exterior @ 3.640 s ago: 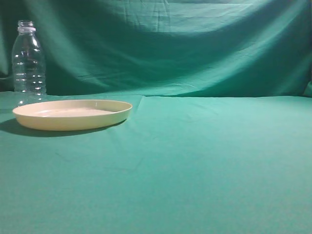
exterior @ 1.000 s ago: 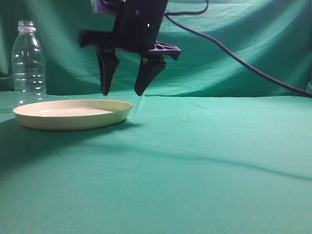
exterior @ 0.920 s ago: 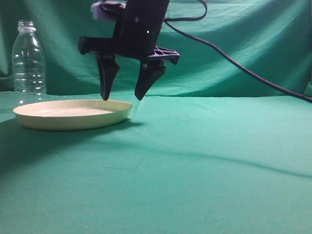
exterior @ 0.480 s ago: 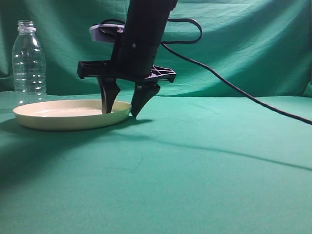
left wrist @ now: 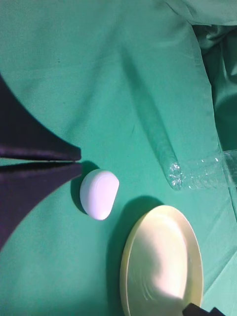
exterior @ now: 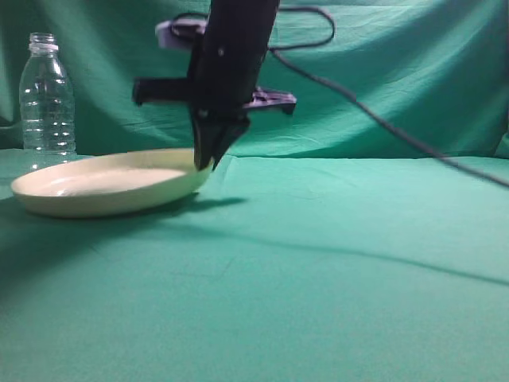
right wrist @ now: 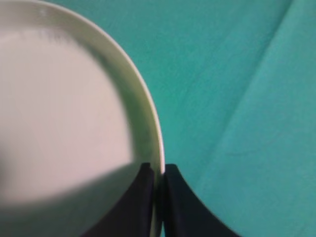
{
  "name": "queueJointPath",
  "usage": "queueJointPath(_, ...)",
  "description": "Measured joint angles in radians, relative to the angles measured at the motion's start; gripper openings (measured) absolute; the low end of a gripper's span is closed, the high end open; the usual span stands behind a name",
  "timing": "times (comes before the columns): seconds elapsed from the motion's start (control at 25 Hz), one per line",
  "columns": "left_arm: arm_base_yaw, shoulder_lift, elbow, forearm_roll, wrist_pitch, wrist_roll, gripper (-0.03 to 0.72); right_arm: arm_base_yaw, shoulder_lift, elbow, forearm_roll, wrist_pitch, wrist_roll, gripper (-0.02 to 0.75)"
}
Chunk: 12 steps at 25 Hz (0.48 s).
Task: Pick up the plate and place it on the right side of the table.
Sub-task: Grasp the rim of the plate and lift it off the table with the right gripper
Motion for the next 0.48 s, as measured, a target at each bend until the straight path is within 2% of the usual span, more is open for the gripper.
queueJointPath(0.28, 0.0, 0.0, 0.0, 0.0, 0.0, 0.0, 0.0, -0.002, -0.137, 0.002, -0.108, 0.095, 0.021, 0.0)
queueJointPath(0.48, 0.0, 0.0, 0.0, 0.0, 0.0, 0.0, 0.0, -0.065, -0.22, 0.002, -0.114, 0.216, 0.021, 0.0)
